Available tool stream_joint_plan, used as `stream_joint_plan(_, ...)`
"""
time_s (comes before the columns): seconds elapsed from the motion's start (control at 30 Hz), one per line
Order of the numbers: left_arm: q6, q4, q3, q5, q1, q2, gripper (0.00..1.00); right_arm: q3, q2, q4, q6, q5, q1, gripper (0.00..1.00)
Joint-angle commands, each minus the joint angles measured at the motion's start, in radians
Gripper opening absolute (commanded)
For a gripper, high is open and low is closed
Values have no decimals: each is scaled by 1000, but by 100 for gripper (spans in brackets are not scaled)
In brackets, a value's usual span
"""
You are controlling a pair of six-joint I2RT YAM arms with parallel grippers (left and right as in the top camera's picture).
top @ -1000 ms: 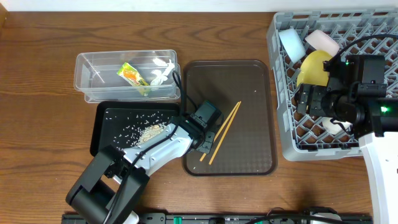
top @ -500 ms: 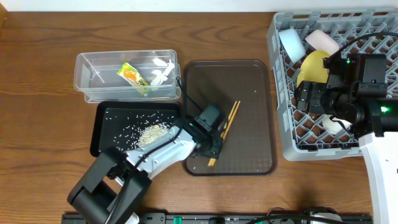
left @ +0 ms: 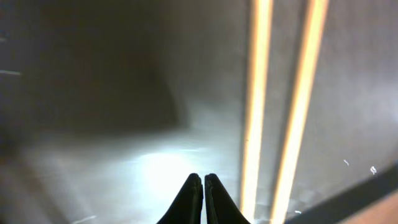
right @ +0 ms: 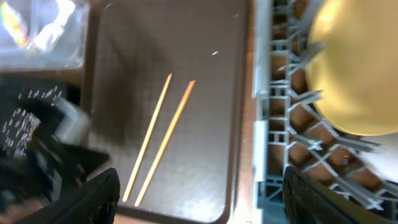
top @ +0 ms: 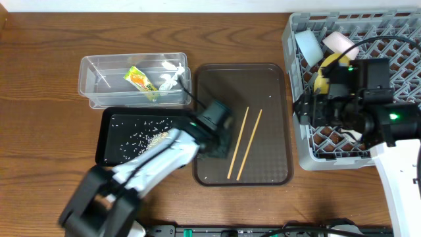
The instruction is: Sort waste into correct bins and load items into the dishwasher rack
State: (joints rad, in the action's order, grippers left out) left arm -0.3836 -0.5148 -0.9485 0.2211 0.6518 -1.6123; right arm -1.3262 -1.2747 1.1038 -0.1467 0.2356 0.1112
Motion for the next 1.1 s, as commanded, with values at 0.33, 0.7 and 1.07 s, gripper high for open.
stream_joint_plan(0.33, 31, -156, -37, -144, -423, 425, 37, 75, -256, -1, -249, -20, 275, 75)
stream_joint_plan(0.7, 31, -205, -37, -144, -516, 457, 43, 172, -474, -193, -536, -186, 416, 59)
stream_joint_plan(1.07, 31, -207, -37, -144, -516, 457, 44, 175, -623, -262, -610, -224, 472, 34)
